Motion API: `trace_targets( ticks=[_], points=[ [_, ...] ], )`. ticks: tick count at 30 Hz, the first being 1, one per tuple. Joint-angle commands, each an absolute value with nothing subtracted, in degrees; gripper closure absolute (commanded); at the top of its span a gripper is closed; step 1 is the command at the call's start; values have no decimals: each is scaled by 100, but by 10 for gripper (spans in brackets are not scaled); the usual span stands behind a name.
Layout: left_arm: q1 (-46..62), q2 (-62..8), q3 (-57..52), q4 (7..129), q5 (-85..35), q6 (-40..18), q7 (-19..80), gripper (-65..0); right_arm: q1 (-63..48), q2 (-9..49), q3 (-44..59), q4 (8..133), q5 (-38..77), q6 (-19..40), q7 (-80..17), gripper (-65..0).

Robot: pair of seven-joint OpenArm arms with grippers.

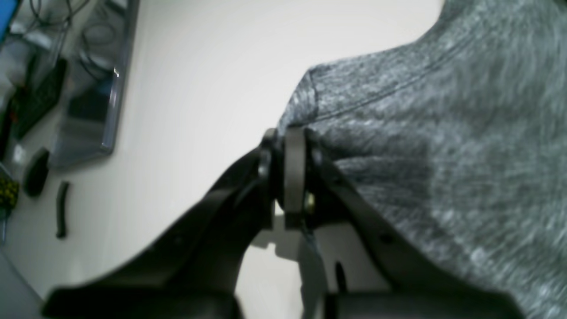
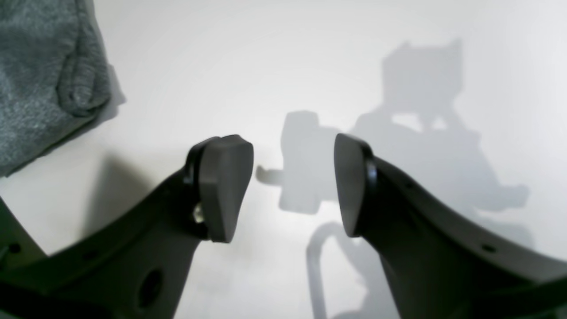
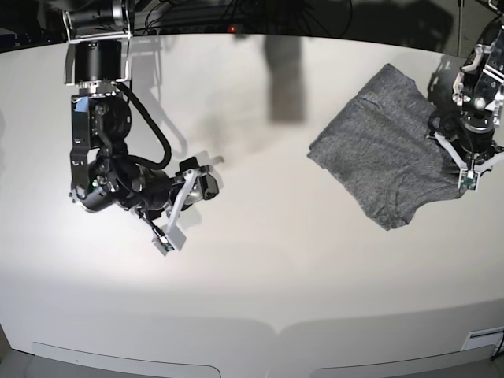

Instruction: Fold the T-shirt properly

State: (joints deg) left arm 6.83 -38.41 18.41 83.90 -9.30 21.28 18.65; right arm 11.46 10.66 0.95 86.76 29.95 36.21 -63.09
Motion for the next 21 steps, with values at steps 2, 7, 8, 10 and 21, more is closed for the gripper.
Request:
trace_targets(
  ticks=[2,7,8,10,21],
  points=[
    [504,-3839,1802,8298,-974,2204,1938,-22,1280,1094,110,8772,3070,3627,-6219,-340],
    [443,-3721,1802,8250,-945,2204,1977,-22,1280,1096,110,8772,3068,3625,-6219,-340],
    [440,-3719,1802,8250,-943,2206,1951,-22,1280,1094,110,8772,3070,3627,-6219,-340],
    [440,-3719,1802,8250,-947,2209,1874,-22,1280,1094,110,8772,3072,3627,-6219,-340],
    [366,-3734,1793,8779,-913,2700,1747,-22,1280,1092,110,8772,3070,3625,-6219,-340]
  ],
)
